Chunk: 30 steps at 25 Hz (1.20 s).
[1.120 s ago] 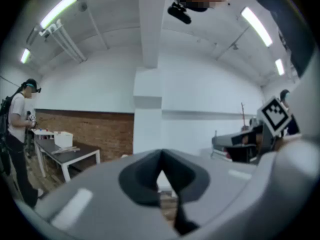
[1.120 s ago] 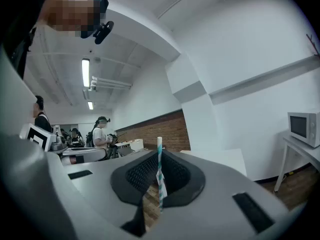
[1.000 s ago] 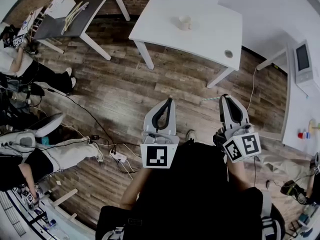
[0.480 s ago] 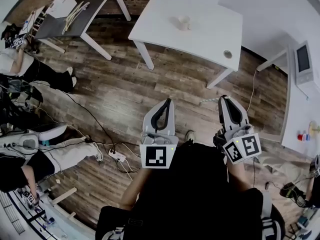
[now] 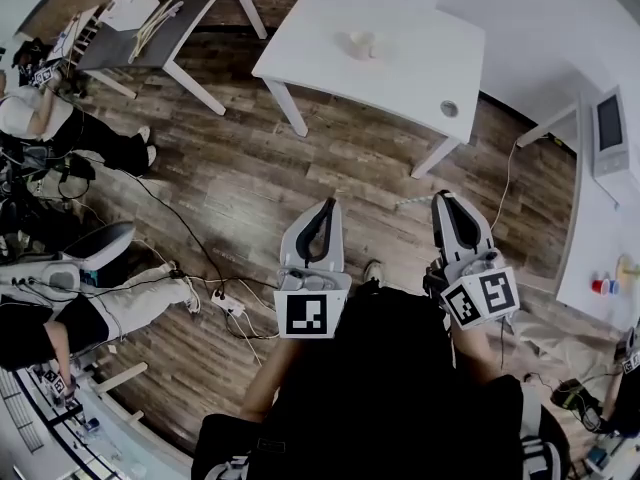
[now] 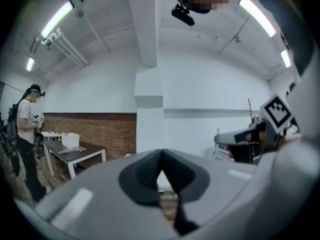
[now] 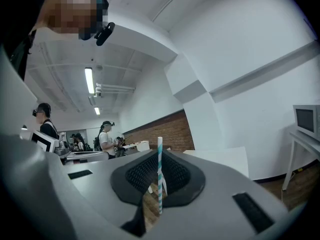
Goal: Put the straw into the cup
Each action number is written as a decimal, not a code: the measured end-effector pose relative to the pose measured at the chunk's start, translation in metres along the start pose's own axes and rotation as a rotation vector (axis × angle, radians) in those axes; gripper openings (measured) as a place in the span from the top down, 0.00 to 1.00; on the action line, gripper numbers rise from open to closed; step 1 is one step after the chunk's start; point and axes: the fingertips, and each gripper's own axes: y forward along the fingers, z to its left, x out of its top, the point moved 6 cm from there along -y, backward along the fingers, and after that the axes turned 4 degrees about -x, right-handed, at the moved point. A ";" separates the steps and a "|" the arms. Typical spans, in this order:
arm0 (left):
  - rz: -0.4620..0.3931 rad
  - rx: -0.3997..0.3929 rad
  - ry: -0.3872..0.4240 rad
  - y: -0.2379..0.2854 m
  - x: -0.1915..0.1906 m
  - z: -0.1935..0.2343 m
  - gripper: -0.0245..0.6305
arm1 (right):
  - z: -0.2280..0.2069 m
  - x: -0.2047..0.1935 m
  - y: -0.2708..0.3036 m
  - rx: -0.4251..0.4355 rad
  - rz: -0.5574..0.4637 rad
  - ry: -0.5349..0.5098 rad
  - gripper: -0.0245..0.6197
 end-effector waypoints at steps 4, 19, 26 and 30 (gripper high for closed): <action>0.013 0.032 -0.002 0.001 -0.002 -0.015 0.96 | -0.012 0.002 -0.004 0.045 -0.002 -0.001 0.93; 0.044 0.052 0.010 0.019 -0.018 -0.025 0.96 | -0.035 -0.006 0.011 0.068 0.022 0.020 0.93; 0.057 0.029 0.026 0.070 -0.026 0.013 0.96 | -0.039 -0.005 0.063 0.045 0.030 0.005 0.93; 0.048 0.001 0.038 0.106 -0.024 0.040 0.96 | -0.044 0.002 0.099 0.027 0.026 -0.011 0.93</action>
